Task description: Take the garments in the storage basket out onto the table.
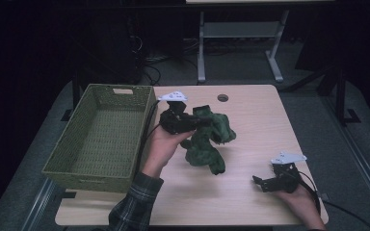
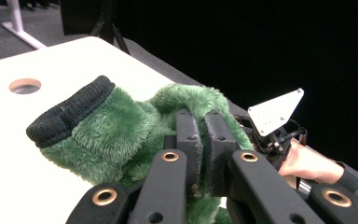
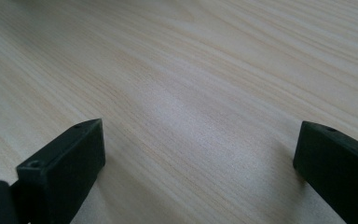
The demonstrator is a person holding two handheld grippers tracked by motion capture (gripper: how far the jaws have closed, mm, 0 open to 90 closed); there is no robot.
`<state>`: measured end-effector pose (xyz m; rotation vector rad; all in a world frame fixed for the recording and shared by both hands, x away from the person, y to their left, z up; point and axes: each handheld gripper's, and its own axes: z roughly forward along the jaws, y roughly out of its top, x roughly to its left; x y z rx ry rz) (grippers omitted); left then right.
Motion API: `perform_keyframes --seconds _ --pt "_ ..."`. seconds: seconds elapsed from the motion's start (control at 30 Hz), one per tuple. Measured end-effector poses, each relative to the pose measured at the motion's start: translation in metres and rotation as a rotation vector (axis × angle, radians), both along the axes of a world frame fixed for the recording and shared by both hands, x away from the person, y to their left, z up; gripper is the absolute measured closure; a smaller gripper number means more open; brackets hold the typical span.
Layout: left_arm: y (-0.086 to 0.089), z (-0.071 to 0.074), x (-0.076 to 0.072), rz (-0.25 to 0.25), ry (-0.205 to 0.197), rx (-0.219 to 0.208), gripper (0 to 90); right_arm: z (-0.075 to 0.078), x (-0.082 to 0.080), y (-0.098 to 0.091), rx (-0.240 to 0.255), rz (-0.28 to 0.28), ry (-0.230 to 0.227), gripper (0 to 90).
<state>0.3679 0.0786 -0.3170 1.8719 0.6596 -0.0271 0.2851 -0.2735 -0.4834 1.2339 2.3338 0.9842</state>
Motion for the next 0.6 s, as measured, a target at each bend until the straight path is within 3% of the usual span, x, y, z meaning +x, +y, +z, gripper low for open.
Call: perform_keyframes --seconds 0.4,0.6 --pt "-0.035 -0.051 0.004 -0.035 0.079 0.011 85.9 0.0 0.0 0.0 -0.003 0.002 -0.002 1.7" --pt "-0.048 -0.078 0.008 -0.047 0.115 0.047 85.8 0.0 0.0 0.0 -0.002 0.001 -0.001 1.7"
